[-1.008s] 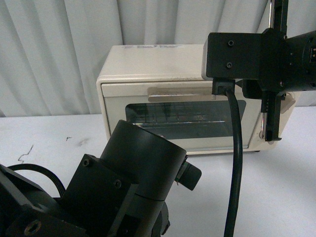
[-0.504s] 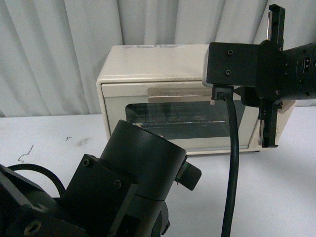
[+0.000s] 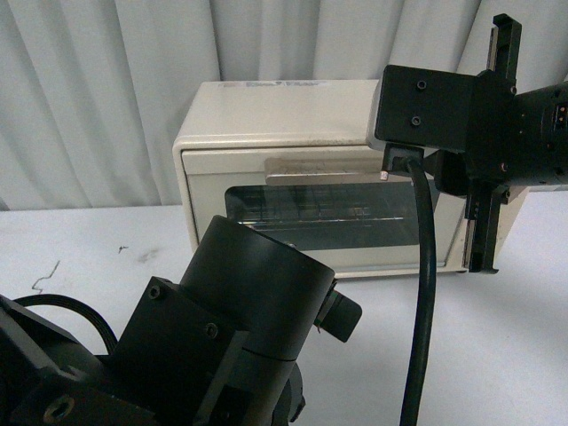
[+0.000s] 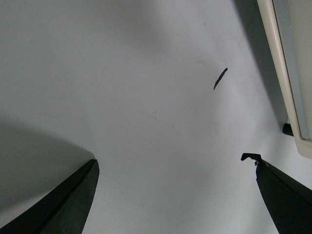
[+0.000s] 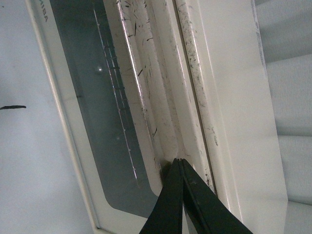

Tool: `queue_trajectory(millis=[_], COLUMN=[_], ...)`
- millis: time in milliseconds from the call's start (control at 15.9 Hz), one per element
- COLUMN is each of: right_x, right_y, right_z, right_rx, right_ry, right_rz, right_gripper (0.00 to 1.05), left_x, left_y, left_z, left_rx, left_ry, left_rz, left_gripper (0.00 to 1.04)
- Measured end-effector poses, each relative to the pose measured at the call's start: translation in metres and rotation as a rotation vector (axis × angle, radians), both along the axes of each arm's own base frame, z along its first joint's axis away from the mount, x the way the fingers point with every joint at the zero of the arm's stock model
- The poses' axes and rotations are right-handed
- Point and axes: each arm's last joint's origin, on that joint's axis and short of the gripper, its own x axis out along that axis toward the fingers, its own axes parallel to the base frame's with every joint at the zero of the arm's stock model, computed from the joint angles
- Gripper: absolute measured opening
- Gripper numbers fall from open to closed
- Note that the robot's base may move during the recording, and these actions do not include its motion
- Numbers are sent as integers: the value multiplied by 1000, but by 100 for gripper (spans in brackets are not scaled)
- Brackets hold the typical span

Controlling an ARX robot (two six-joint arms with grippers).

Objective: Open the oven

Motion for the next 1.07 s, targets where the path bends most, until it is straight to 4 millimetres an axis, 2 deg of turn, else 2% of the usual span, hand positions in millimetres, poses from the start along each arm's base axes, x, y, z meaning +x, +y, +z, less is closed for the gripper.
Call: queue_trajectory(millis=[126,441,1071], right_x=[-3,9,8], right_y=[-5,9,9], right_z=[-1,1,0], right_rx=[33,77,110], right_ry=[39,74,119], right_rz=[-9,2,-14], right_gripper=[2,2,2], left_x=[0,0,0], left_y=[0,0,0], left_z=[0,0,0], left_rx=[0,0,0], left_ry=[0,0,0], left_rz=[0,0,0], left_gripper=[98,98,98])
